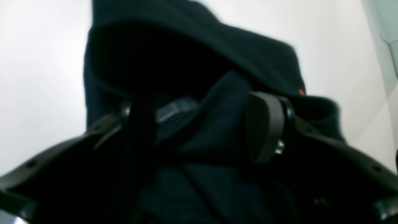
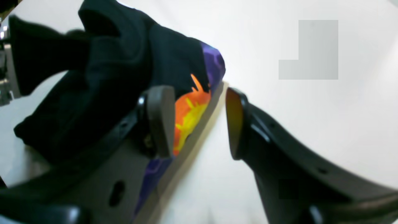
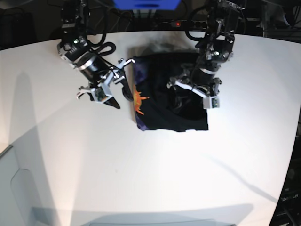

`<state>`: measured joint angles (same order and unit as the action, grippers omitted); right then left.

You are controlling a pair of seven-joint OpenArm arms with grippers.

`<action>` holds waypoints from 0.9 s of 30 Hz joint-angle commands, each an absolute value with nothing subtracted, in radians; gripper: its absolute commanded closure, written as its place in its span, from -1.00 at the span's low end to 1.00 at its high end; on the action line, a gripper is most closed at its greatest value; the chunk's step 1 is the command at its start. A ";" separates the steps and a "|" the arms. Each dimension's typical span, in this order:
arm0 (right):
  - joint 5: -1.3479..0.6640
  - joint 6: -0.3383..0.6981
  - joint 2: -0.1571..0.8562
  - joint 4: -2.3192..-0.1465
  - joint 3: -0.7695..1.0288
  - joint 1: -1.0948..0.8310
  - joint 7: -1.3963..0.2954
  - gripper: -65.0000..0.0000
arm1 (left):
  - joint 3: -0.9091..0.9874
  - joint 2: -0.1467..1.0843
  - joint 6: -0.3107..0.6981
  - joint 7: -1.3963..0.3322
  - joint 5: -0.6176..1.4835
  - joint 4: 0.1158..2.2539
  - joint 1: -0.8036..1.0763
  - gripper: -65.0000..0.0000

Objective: Fold the T-shirt properly
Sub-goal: 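Press and smooth the folded shirt's edge with the left gripper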

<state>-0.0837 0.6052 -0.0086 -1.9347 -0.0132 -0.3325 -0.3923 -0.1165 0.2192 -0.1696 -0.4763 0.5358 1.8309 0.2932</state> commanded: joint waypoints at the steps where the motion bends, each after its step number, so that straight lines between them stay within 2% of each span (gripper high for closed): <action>1: -0.101 0.618 -0.010 -1.952 -0.013 -0.331 -0.364 0.15 | -0.116 0.225 -0.163 -0.463 0.530 1.840 0.282 -0.34; 8: -0.101 0.618 -0.010 -1.952 -0.015 -0.331 -0.364 0.15 | -0.117 0.225 -0.154 -0.464 0.530 1.837 0.274 -0.30; 9: -0.101 0.618 -0.010 -1.952 -0.015 -0.331 -0.364 0.15 | -0.117 0.225 -0.154 -0.470 0.530 1.836 0.274 -0.20; 13: -0.101 0.618 -0.010 -1.952 -0.018 -0.328 -0.364 0.15 | -0.116 0.225 -0.154 -0.510 0.532 1.813 0.255 0.44; 17: -0.101 0.618 -0.010 -1.952 -0.016 -0.325 -0.364 0.15 | -0.111 0.225 -0.153 -0.506 0.536 1.822 0.259 0.70; 20: -0.101 0.618 -0.010 -1.952 -0.016 -0.323 -0.364 0.15 | -0.107 0.226 -0.160 -0.504 0.532 1.873 0.283 1.00; 27: -0.101 0.618 -0.010 -1.952 -0.018 -0.321 -0.364 0.15 | -0.054 0.220 -0.154 -0.503 0.535 1.969 0.386 1.00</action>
<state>-0.0834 0.6052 -0.0086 -1.9347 -0.0158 -0.3275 -0.3950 -0.0551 0.2184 -0.1669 -0.5194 0.5308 1.9499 0.3904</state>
